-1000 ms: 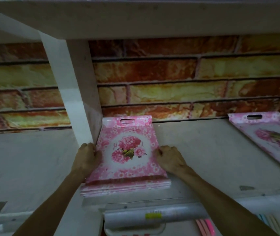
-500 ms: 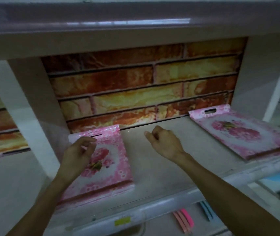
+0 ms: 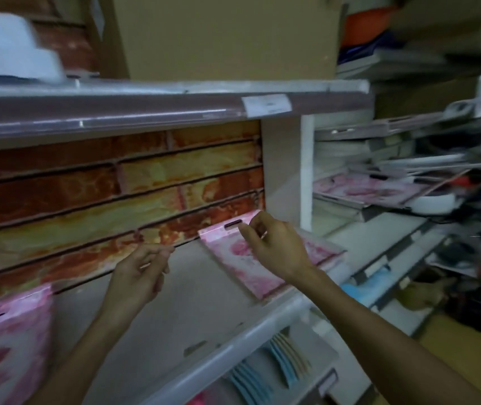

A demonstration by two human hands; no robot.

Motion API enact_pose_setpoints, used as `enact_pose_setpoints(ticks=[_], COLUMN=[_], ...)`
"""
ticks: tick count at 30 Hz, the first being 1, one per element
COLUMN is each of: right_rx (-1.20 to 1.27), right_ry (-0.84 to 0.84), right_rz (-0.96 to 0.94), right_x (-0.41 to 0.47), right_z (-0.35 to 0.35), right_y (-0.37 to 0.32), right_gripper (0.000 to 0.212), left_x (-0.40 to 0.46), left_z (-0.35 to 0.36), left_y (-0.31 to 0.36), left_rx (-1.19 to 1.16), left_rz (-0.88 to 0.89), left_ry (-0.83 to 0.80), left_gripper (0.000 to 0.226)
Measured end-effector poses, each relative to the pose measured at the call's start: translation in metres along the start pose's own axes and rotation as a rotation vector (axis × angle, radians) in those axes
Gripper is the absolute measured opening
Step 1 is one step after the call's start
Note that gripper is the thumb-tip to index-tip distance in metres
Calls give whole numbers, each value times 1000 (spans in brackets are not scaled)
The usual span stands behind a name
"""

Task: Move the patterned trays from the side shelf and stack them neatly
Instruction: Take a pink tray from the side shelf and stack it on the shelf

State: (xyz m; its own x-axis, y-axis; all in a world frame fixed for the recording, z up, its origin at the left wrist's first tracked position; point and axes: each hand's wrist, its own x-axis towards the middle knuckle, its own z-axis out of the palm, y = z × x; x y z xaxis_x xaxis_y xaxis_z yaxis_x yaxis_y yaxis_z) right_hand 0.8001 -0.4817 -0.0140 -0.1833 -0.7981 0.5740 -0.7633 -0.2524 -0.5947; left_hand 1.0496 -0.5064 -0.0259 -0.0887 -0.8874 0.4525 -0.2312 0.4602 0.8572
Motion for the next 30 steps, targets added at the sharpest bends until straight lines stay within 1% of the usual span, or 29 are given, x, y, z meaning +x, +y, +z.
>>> enact_pose_setpoints(ticks=[7,11,14,18,23,30], right_rx=[-70,-127,-188,-279,-451,-563], right_ry=[98,176,220,281,325,377], right_rz=[23,51,69,88,146,162], right_x=[2,9,17,34,70,127], right_z=[-107,-165,-208,-263,-316,-369], right_y=[74,111,137,170,210,252], right_gripper=[31,28,28,26,21,23], left_x=[19,30,40,58,91,146], left_z=[121,180,222,276,341,430], left_y=[41,62,80,102,126,159], left_rx=[-194,-216,-230,-324,-385,-369], left_rz=[1,46,60,68,125,269], left_ry=[-121,-226,-272,-355,-412,-478], left_gripper=[14,14,14,15,14,14])
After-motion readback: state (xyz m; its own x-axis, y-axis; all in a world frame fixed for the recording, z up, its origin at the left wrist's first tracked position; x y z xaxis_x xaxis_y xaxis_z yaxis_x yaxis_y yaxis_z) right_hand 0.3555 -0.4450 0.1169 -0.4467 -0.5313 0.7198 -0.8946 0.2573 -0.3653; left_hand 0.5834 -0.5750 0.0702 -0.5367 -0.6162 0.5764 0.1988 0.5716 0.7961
